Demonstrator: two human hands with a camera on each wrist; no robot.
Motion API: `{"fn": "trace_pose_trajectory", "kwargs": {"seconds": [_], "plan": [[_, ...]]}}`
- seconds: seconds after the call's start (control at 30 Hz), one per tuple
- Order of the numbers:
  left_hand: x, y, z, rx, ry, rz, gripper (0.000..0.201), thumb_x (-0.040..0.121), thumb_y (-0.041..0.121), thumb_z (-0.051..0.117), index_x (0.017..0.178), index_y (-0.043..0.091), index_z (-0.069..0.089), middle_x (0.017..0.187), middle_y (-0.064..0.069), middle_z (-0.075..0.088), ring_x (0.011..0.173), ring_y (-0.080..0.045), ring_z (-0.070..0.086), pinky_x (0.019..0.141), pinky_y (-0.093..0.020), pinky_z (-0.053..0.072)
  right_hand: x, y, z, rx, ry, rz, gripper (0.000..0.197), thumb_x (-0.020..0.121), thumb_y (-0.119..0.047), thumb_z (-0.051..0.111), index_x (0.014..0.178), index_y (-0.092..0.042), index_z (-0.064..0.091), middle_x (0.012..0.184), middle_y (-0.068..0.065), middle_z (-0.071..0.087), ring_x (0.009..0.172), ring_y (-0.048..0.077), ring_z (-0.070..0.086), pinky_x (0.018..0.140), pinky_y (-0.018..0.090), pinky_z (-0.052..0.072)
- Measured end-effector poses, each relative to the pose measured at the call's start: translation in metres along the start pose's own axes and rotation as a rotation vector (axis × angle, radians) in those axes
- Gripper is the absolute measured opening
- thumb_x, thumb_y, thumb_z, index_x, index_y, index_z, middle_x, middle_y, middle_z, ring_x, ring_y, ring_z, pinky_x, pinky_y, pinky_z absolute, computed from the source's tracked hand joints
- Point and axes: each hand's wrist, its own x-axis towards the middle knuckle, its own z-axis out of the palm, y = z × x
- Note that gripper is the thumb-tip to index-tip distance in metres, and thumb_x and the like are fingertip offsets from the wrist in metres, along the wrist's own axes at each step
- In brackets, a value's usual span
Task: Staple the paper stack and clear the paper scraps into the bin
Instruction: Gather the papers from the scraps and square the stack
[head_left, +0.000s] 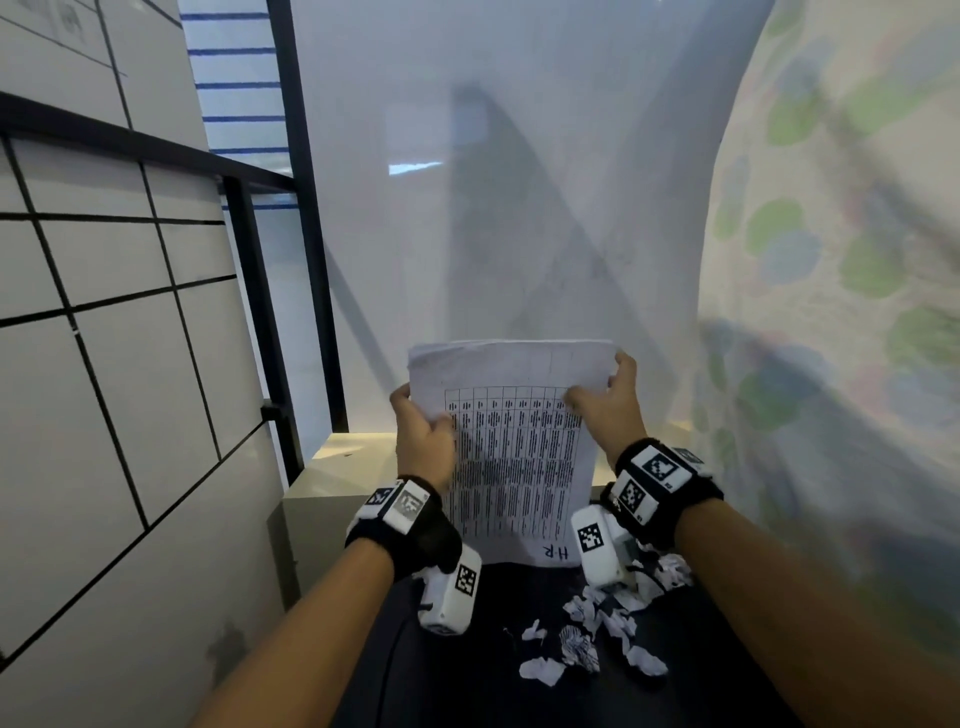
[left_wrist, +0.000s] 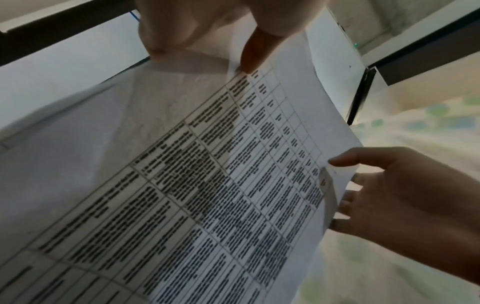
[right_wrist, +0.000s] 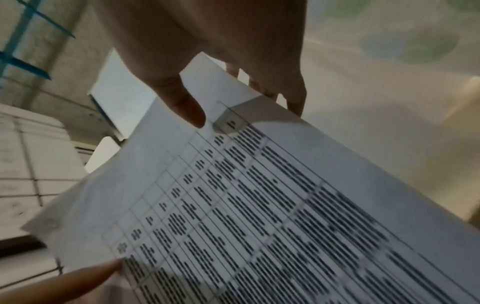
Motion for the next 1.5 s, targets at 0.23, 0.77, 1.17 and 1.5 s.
{"fn": "trace_pose_trajectory", "kwargs": {"seconds": [0.23, 0.77, 1.17, 1.5], "plan": [[0.010, 0.008, -0.004, -0.068, -0.028, -0.022, 0.044, 0.091, -0.002, 0.049, 0.132, 0.002, 0.033, 0.112, -0.006, 0.051, 0.099, -0.018, 0.051, 0.084, -0.026, 0.042, -0.014, -0.059, 0.026, -1.181, -0.165, -0.758, 0.090, 0.077, -0.023, 0.052, 0.152, -0.020, 0.003, 0.161, 0.005, 0.010, 0.149, 0.024, 0.010, 0.117, 0.054, 0.001], [0.012, 0.015, -0.012, -0.147, -0.077, 0.139, 0.038, 0.090, -0.010, 0.046, 0.111, 0.013, 0.025, 0.094, 0.004, 0.052, 0.081, 0.001, 0.054, 0.059, -0.001, 0.050, -0.028, -0.079, 0.077, -1.301, -0.642, -0.752, 0.076, 0.088, -0.027, 0.051, 0.151, -0.023, 0.011, 0.159, -0.001, 0.021, 0.145, 0.022, 0.024, 0.117, 0.058, 0.010], [0.017, 0.022, -0.014, -0.023, -0.107, 0.046, 0.038, 0.094, 0.000, 0.043, 0.130, -0.001, 0.032, 0.109, -0.006, 0.047, 0.100, -0.017, 0.047, 0.080, -0.021, 0.037, 0.011, -0.039, -0.031, -0.523, -0.194, -0.080, 0.021, 0.069, -0.018, 0.080, 0.082, -0.008, 0.067, 0.085, 0.010, 0.066, 0.078, 0.021, 0.059, 0.073, 0.032, 0.049], [0.001, -0.051, -0.012, 0.042, -0.183, -0.147, 0.040, 0.093, -0.005, 0.042, 0.132, -0.002, 0.033, 0.113, -0.006, 0.049, 0.115, -0.025, 0.051, 0.093, -0.028, 0.036, -0.014, 0.064, 0.005, -0.119, -0.134, 0.265, 0.046, 0.082, -0.019, 0.070, 0.121, 0.000, 0.056, 0.124, 0.016, 0.063, 0.112, 0.029, 0.059, 0.101, 0.040, 0.045]]}}
